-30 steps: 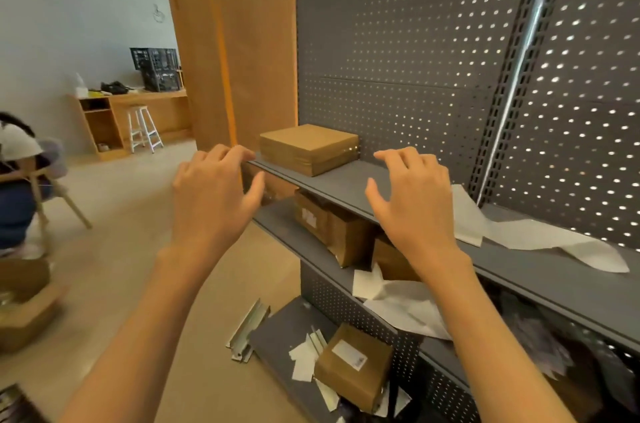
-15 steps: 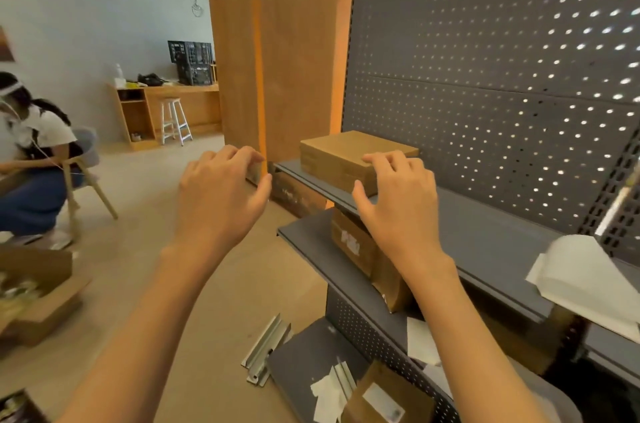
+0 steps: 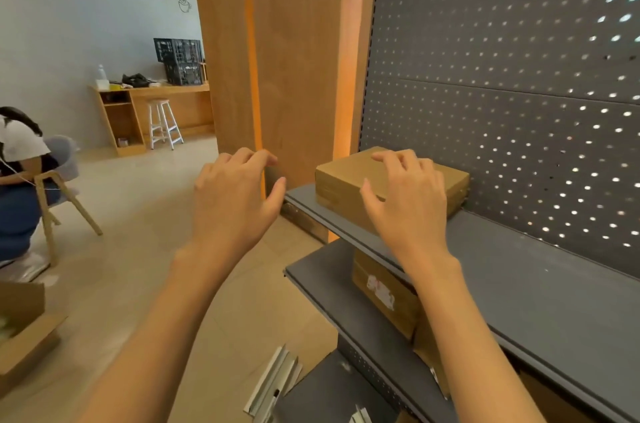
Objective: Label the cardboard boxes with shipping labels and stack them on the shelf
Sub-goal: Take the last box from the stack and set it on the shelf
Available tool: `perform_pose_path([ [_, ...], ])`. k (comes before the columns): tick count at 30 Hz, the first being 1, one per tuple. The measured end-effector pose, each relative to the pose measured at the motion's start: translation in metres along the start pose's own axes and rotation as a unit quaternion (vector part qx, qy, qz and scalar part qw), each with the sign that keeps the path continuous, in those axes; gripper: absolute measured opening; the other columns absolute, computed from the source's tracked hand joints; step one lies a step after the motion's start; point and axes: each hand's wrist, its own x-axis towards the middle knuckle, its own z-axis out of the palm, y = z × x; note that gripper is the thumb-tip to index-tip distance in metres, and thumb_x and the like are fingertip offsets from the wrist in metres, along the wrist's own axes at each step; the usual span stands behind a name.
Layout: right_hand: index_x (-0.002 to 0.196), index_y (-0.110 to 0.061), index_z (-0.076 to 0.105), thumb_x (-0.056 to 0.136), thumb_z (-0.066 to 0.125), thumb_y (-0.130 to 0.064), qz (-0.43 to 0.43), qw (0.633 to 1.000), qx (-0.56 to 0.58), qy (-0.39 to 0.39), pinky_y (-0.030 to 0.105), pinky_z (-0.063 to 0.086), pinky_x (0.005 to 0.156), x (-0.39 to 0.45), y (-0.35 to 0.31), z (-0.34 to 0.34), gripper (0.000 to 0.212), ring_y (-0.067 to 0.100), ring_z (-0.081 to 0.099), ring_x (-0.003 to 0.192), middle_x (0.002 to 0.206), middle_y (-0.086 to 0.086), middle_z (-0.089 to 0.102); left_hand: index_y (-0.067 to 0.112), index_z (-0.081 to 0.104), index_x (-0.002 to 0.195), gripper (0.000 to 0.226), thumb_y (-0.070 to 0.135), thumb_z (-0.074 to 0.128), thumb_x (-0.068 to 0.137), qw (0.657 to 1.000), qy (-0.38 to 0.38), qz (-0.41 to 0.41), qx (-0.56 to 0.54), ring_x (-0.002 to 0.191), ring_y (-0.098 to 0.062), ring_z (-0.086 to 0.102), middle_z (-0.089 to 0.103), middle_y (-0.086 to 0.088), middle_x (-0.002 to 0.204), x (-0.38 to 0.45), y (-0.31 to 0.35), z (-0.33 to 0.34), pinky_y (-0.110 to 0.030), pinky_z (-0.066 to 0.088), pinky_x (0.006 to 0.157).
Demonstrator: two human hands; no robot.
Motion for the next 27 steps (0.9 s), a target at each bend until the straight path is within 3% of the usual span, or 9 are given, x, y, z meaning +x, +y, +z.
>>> perform_pose_path([
  [8,0.112,-0.013,0.064,0.084,0.064,-0.022,0.043,0.996,-0.072,0.01,0.038,0.043,0.076,0.029,-0.009,0.061,0.029,0.028,0.057,0.092,0.104,0.008,0.063,0.015,0.066,0.102,0.023,0.029,0.063,0.085,0.996,-0.009,0.067,-0.059,0.088,-0.032,0.059,0.067,-0.006,0.098,0.064,-0.047,0.07,-0.038,0.042,0.073],
  [18,0.118,-0.015,0.061,0.088,0.058,-0.025,0.191,0.965,-0.174,0.034,0.037,0.039,0.085,0.043,-0.024,0.091,0.032,0.027,0.053,0.101,0.111,0.006,0.06,0.014,0.066,0.101,0.023,0.029,0.062,0.085,0.962,-0.051,0.201,-0.178,0.085,-0.033,0.06,0.067,-0.007,0.096,0.135,-0.077,0.143,-0.037,0.041,0.068],
  [23,0.124,-0.018,0.057,0.091,0.055,-0.028,0.277,0.941,-0.192,0.03,0.032,0.035,0.091,0.036,-0.019,0.089,0.035,0.023,0.048,0.11,0.121,0.002,0.057,0.015,0.064,0.107,0.027,0.032,0.06,0.087,0.941,-0.102,0.213,-0.242,0.089,-0.03,0.059,0.067,-0.007,0.099,0.144,-0.072,0.175,-0.038,0.044,0.07],
  [27,0.125,-0.021,0.055,0.09,0.057,-0.033,0.343,0.924,-0.165,0.048,0.031,0.035,0.094,0.027,-0.009,0.092,0.037,0.019,0.043,0.116,0.126,-0.001,0.052,0.019,0.06,0.114,0.036,0.043,0.057,0.088,0.924,-0.167,0.183,-0.293,0.103,-0.028,0.057,0.062,-0.005,0.113,0.147,-0.065,0.203,-0.039,0.045,0.078],
])
